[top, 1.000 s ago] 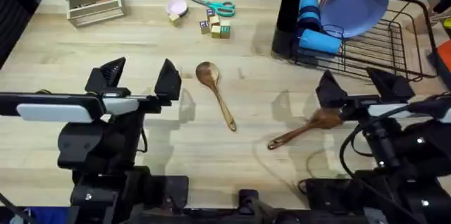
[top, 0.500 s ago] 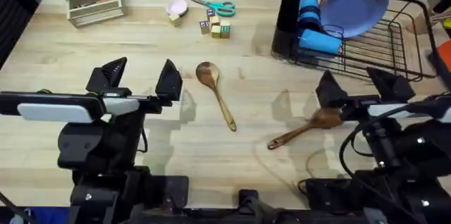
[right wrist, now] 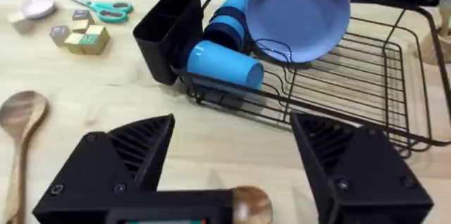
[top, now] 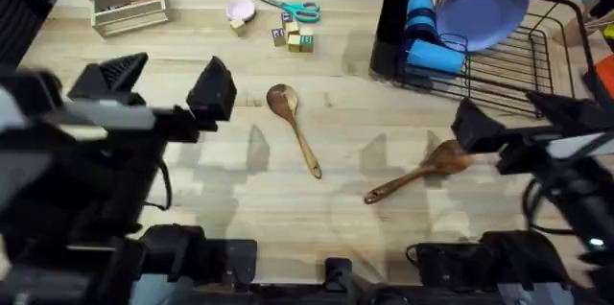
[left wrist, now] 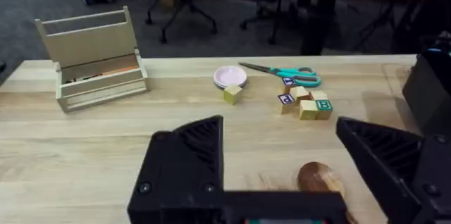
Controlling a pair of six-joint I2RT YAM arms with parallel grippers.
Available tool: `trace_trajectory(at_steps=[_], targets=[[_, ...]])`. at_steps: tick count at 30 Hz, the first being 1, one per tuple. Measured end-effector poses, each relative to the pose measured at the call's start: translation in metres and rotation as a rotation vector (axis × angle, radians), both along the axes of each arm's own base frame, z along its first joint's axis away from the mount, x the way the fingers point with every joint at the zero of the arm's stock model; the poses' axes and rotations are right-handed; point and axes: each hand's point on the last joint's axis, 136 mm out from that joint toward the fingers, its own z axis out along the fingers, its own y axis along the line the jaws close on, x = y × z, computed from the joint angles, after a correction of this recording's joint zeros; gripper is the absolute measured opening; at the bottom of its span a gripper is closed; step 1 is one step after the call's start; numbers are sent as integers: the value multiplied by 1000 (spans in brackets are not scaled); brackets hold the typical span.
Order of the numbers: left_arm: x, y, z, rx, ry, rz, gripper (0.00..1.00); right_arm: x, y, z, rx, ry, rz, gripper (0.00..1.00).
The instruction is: Pick up the spoon on the table one by one and put them onto the rack
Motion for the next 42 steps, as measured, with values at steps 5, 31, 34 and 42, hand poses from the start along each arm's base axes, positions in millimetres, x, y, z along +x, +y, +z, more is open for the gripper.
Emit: trace_trajectory(at_steps=[5,31,34,42], targets=[[8,-2,22,-1,107,-8,993,-6,0,30,-2,79,1,995],[63,-2,94,-2,546,-11,993,42,0,112,-4,455,3,996],[62,-2,90,-2,563,-11,993,42,0,112,-4,454,3,996],[61,-2,88,-2,574,-11,993,42,0,112,-3,456,3,996]])
